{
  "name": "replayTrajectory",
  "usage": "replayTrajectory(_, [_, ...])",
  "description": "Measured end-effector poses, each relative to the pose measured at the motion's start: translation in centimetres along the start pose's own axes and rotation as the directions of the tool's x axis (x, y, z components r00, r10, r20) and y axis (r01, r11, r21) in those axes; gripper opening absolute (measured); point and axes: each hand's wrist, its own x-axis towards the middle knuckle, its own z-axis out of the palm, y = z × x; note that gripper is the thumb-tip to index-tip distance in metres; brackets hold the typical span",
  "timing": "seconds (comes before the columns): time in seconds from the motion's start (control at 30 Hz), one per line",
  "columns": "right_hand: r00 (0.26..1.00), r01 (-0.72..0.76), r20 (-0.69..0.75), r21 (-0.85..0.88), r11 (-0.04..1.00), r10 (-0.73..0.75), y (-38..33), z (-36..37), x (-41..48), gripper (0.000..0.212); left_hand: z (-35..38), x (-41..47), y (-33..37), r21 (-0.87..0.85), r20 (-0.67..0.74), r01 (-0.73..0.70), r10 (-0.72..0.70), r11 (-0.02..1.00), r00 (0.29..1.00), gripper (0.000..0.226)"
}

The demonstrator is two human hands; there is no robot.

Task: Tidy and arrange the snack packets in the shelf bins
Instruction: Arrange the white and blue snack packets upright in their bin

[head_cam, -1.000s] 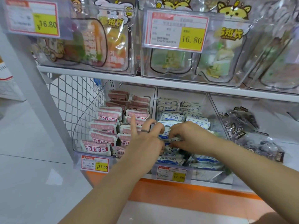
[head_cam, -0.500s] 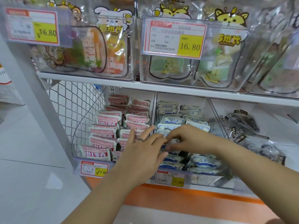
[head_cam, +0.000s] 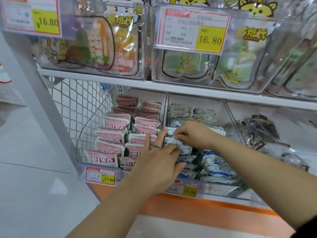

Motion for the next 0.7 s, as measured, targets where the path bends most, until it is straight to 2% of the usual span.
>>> replayTrajectory(0.1, [0.996, 0.052, -0.077, 0.000, 0.999, -0.052, 0.1, 1.0, -0.5, 0.024, 0.6, 0.2, -0.2, 0.007, -0.043, -0.031, 0.031, 0.999, 0.999, 0.083])
replayTrajectory(0.17, [0.994, 0.060, -0.091, 0.032, 0.998, -0.056, 0.2, 1.6, -0.1, 0.023, 0.7, 0.3, -0.3, 0.003, -0.030, -0.037, 0.038, 0.999, 0.999, 0.089])
replayTrajectory(0.27, [0.997, 0.074, 0.026, 0.027, 0.997, -0.074, -0.3, 1.3, 1.0, 0.023, 0.0, 0.1, -0.1, -0.031, 0.010, -0.008, 0.009, 0.999, 1.000, 0.069])
replayTrajectory(0.33, [0.993, 0.073, 0.084, 0.093, 0.993, -0.081, -0.5, 0.2, 0.9, 0.028, -0.3, 0.0, 0.0, -0.048, 0.025, -0.006, 0.007, 0.999, 1.000, 0.063])
replayTrajectory(0.37, [0.996, 0.060, 0.050, 0.154, 0.986, -0.068, -0.4, -0.5, 0.5, 0.030, -0.5, 0.0, 0.0, -0.041, 0.027, -0.007, 0.008, 0.999, 1.000, 0.064])
replayTrajectory(0.43, [0.988, 0.022, -0.155, 0.221, 0.975, 0.013, 0.2, -1.5, -0.2, 0.028, -0.8, 0.0, -0.1, -0.024, 0.034, 0.006, -0.006, 1.000, 0.999, 0.059])
replayTrajectory(0.47, [0.968, -0.004, -0.246, 0.184, 0.983, 0.051, 0.7, -1.8, -0.4, 0.025, -0.9, 0.0, 0.0, -0.019, 0.019, 0.015, -0.015, 1.000, 1.000, 0.057])
replayTrajectory(0.5, [0.960, -0.043, -0.270, 0.131, 0.990, 0.078, 1.2, -1.9, -0.5, 0.024, -1.0, 0.1, 0.1, -0.011, 0.001, 0.019, -0.019, 1.000, 1.000, 0.056])
replayTrajectory(0.6, [0.986, -0.125, -0.111, 0.000, 0.992, 0.124, 1.8, -1.1, 0.2, 0.025, -1.2, 0.4, 0.3, 0.021, -0.021, 0.027, -0.026, 0.999, 0.999, 0.058])
replayTrajectory(0.7, [0.987, -0.158, -0.040, -0.044, 0.986, 0.156, 1.5, -0.8, 1.6, 0.019, -1.2, 0.9, 0.5, 0.031, 0.013, 0.043, -0.044, 0.999, 0.999, 0.062])
